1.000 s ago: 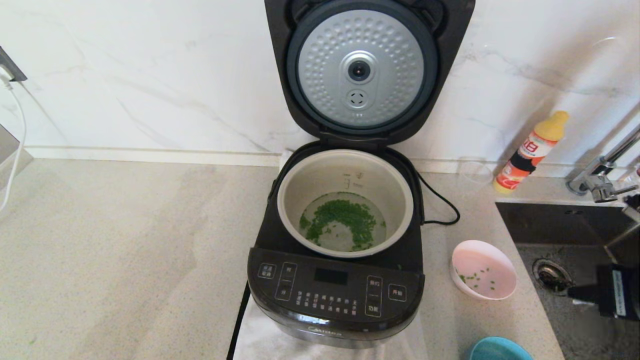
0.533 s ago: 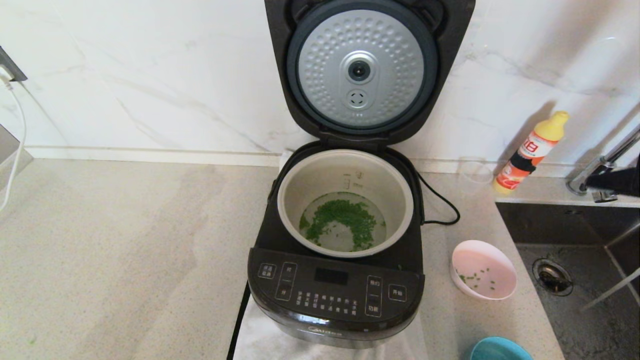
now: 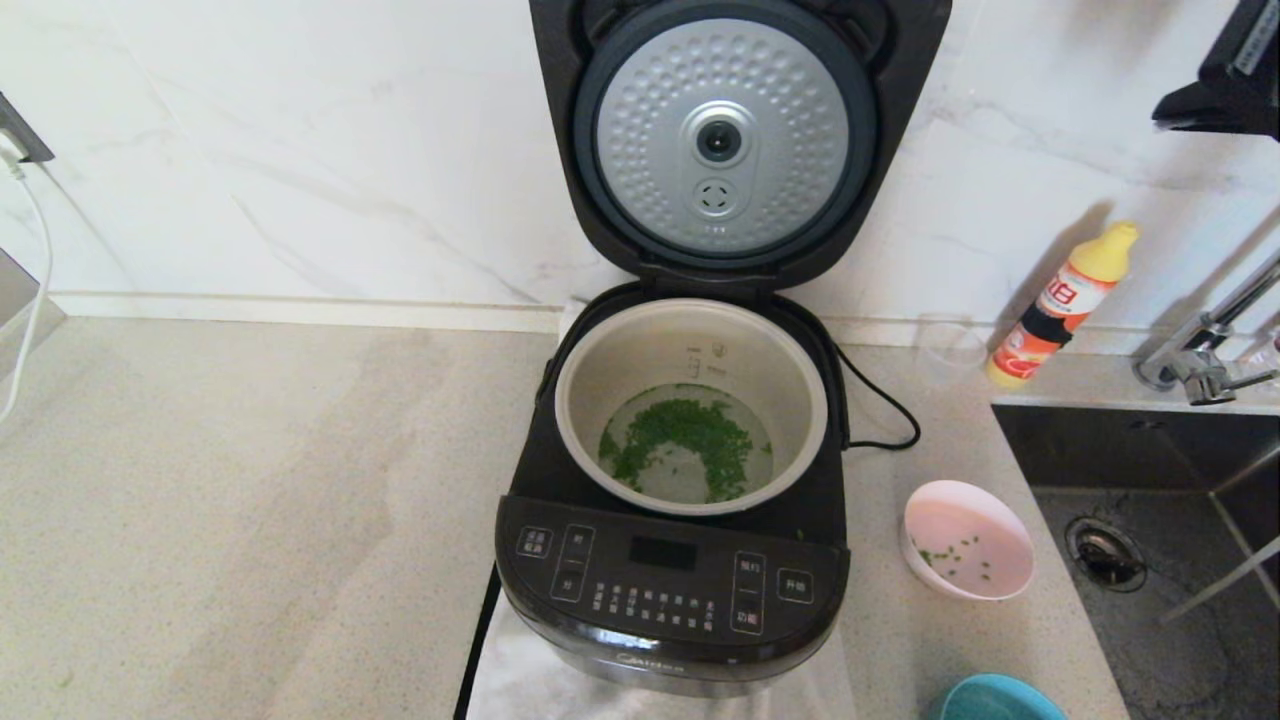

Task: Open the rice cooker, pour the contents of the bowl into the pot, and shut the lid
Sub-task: Close the rice cooker

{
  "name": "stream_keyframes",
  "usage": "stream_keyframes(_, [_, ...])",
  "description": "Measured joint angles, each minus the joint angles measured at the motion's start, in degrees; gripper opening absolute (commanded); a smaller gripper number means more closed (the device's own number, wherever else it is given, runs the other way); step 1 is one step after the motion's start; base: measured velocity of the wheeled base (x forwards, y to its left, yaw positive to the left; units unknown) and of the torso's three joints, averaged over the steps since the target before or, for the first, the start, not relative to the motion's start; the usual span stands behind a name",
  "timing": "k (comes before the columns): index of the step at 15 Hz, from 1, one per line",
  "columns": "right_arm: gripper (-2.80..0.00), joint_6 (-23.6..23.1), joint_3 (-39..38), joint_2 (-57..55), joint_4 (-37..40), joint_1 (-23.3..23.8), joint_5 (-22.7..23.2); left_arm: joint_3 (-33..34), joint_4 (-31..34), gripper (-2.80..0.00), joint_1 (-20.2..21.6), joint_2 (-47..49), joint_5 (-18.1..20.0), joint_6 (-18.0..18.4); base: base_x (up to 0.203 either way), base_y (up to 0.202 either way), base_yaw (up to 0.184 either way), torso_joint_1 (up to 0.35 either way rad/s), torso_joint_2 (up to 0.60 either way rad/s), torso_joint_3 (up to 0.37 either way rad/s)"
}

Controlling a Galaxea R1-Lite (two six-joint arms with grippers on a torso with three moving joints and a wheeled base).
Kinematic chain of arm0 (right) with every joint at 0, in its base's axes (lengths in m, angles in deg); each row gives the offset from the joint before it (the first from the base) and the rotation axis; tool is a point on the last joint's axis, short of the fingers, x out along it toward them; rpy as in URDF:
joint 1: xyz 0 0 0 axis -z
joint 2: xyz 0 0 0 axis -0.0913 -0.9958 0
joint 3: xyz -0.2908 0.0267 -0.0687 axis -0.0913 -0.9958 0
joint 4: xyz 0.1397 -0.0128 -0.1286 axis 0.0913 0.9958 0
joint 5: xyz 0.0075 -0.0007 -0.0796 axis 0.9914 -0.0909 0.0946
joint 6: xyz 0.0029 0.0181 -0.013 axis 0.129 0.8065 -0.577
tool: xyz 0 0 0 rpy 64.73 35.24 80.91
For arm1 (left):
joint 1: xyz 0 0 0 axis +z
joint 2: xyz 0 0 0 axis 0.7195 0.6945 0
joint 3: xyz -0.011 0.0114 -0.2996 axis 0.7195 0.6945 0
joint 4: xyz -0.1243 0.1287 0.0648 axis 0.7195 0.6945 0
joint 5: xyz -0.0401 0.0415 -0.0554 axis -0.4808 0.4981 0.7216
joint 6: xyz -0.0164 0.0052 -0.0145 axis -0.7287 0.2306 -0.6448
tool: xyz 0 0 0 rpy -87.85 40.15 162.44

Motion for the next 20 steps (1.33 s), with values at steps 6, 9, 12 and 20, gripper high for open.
stream_keyframes(6, [-2.8, 0.1, 3.3, -6.6, -8.8, 2.0, 13.3, 0.0, 0.0, -2.8, 0.0, 0.0, 0.0, 0.0, 0.0, 0.0, 0.0, 0.0, 0.0, 0.0])
stream_keyframes(9, [-2.8, 0.2, 2.7, -6.3, -9.8, 5.6, 26.8, 0.0, 0.0, -2.8, 0.0, 0.0, 0.0, 0.0, 0.0, 0.0, 0.0, 0.0, 0.0, 0.0])
stream_keyframes(12, [-2.8, 0.2, 1.7, -6.2, -13.5, 8.7, 39.2, 0.0, 0.0, -2.8, 0.0, 0.0, 0.0, 0.0, 0.0, 0.0, 0.0, 0.0, 0.0, 0.0])
stream_keyframes(20, [-2.8, 0.2, -5.4, -9.2, -28.6, 9.7, 49.2, 0.0, 0.0, -2.8, 0.0, 0.0, 0.0, 0.0, 0.0, 0.0, 0.0, 0.0, 0.0, 0.0])
